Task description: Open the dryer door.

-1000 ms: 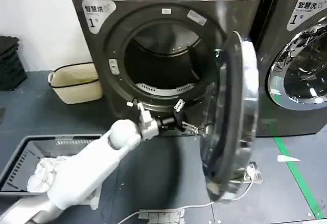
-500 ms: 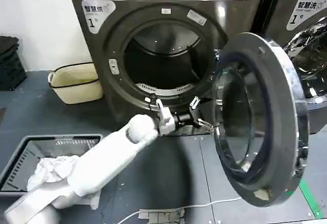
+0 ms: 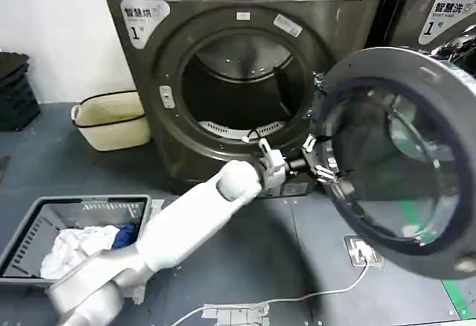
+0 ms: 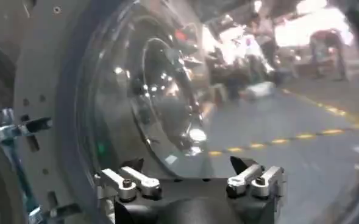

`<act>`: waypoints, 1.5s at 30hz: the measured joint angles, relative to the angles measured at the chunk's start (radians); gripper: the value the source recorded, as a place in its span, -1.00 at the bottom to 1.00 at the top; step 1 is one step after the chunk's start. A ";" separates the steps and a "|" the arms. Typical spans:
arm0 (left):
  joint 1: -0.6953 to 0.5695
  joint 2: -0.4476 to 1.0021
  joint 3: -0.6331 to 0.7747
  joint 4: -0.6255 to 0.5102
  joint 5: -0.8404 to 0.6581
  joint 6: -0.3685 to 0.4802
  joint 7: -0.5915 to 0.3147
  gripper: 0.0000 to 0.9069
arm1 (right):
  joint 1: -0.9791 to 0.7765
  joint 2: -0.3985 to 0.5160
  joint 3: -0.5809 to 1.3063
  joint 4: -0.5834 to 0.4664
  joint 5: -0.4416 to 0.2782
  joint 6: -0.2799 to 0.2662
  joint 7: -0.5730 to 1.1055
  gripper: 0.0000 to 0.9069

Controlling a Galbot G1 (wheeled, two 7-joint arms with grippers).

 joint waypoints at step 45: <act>0.175 0.132 -0.158 -0.301 -0.079 0.349 -0.167 1.00 | 0.012 0.000 -0.020 0.031 0.033 0.006 -0.032 1.00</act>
